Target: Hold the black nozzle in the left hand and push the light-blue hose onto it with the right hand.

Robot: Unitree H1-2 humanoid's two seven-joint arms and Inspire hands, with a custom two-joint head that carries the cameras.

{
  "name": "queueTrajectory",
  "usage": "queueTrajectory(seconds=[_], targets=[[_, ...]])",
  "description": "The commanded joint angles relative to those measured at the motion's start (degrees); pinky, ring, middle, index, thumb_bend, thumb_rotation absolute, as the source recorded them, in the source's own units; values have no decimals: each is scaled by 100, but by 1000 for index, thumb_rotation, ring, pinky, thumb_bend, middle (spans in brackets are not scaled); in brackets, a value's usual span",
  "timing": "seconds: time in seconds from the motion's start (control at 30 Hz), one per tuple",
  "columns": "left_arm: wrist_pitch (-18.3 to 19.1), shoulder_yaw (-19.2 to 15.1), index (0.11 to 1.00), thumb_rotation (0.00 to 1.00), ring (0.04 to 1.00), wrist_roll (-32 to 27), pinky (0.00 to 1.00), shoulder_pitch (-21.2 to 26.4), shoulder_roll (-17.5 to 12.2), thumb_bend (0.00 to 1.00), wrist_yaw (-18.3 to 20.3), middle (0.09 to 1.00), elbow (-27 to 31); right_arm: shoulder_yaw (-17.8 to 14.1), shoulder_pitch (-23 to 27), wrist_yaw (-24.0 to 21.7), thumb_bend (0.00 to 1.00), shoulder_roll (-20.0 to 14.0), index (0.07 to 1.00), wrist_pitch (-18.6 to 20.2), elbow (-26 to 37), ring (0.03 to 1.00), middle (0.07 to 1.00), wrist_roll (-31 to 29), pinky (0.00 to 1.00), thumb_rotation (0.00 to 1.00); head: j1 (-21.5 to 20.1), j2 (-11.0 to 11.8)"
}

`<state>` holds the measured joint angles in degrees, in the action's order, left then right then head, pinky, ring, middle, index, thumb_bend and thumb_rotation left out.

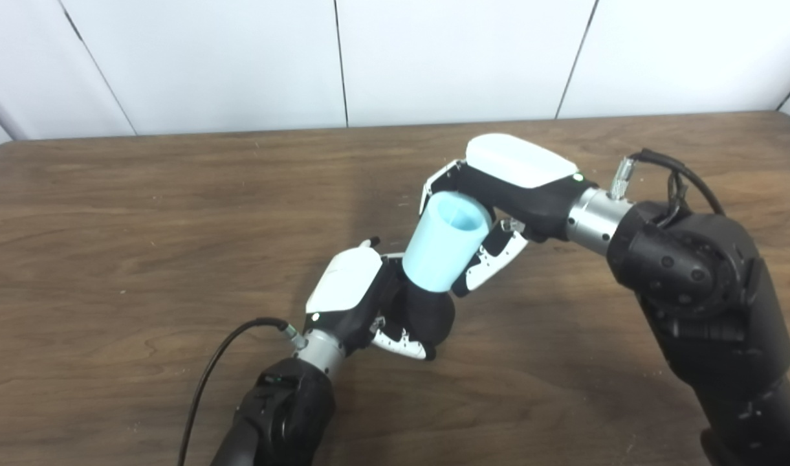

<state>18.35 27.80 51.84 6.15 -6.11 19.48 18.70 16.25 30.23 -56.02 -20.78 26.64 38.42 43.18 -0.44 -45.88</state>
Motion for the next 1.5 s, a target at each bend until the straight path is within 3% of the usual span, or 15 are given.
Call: queueTrajectory(seconds=[0.0,0.27,0.8,1.23,1.37,1.4,1.43,1.47], targets=[[143,191,472,0,662,16,1000,-54,-8,521,467,509,-74,-47,293,13,496,-35,511,1,141,425,515,0,294,0,3,-11],[238,259,480,0,659,80,1000,15,-34,522,575,498,-24,72,381,20,495,-76,515,-107,61,420,518,-48,293,0,5,-4],[408,306,475,0,667,91,1000,-7,17,521,592,505,72,560,196,38,496,-342,499,-684,-219,423,520,157,296,0,-20,-30],[422,304,474,0,667,98,1000,-13,57,521,585,505,88,544,120,61,497,-422,498,-738,-418,426,511,132,298,0,-17,-36],[413,313,474,0,667,114,1000,-15,82,521,557,506,49,550,168,-164,492,-389,532,-528,-267,444,547,272,300,0,-19,-21],[411,313,474,0,667,114,1000,-12,84,521,554,505,41,540,196,-237,715,-382,606,-470,-191,551,637,300,409,0,-16,-19],[410,312,474,0,667,113,1000,-10,84,521,553,505,36,533,215,-284,858,-378,665,-432,-142,630,711,318,479,11,-16,-19],[411,312,474,0,667,114,1000,-6,85,521,554,505,34,495,247,-321,906,-374,684,-377,-82,657,736,298,503,16,-13,-17]])
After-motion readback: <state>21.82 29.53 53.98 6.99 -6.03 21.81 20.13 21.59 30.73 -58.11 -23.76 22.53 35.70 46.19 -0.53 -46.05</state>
